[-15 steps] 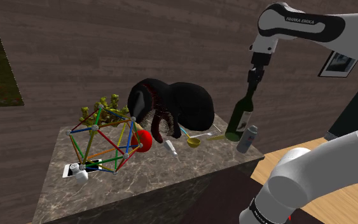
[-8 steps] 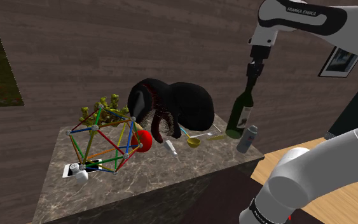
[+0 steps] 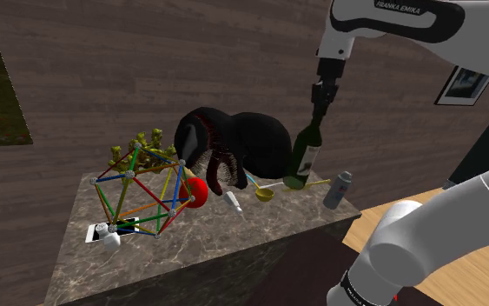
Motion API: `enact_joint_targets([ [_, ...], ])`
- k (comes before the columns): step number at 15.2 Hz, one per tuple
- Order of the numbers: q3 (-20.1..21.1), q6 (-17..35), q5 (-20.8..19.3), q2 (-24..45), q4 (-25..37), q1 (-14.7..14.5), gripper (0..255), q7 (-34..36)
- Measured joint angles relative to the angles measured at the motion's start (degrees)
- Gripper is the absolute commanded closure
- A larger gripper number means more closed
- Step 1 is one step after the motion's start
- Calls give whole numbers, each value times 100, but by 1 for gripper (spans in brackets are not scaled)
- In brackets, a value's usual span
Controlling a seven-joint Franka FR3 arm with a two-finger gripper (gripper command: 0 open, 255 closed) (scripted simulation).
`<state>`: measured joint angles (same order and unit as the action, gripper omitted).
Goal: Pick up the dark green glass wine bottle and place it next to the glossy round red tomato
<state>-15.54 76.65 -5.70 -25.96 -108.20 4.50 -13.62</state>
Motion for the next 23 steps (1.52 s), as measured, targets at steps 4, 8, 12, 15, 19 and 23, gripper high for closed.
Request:
enact_joint_targets([
  [4,378,32,258,192,133,-178,255,543],
  [8,725,97,489,452,318,-356,255,1056],
  [12,1050,152,691,851,671,-538,255,1555],
  [15,1292,235,819,1165,914,-685,255,1940],
  [19,1369,456,853,1219,751,-731,255,2057],
  [23,1377,755,852,1123,355,-733,255,2054],
])
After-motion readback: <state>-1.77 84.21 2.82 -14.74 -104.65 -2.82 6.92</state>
